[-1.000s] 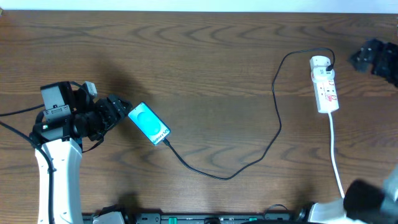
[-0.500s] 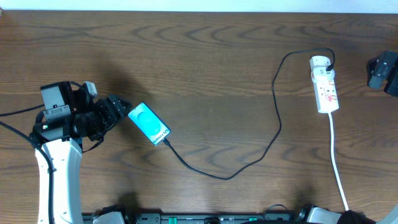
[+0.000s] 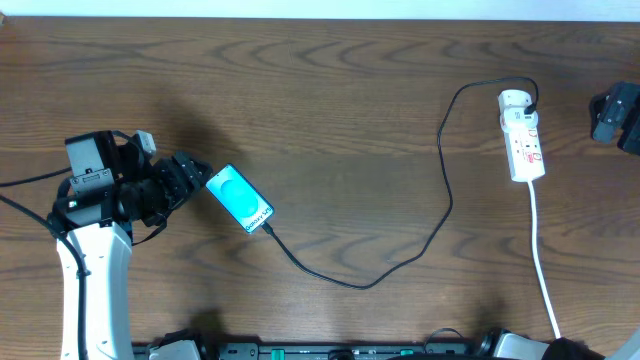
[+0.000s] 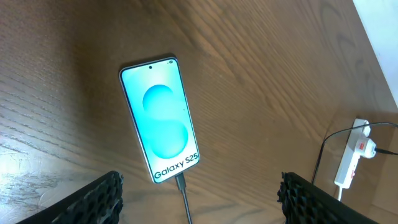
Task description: Plug charger to phone and switch on socket
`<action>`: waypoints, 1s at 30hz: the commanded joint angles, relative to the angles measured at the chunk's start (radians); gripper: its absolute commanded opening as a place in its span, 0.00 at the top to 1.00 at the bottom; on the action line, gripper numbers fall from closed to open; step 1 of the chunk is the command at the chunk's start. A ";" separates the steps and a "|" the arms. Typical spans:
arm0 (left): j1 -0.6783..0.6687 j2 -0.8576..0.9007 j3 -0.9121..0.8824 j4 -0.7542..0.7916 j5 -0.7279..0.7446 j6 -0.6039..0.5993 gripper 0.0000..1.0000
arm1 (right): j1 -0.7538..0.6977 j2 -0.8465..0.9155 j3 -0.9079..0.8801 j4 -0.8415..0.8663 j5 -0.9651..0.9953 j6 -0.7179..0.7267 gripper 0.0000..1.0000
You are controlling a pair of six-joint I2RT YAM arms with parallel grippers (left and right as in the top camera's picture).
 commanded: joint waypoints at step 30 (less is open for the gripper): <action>-0.377 -0.710 -0.667 0.854 -0.592 0.026 0.19 | 0.000 0.000 0.006 0.002 0.008 0.014 0.01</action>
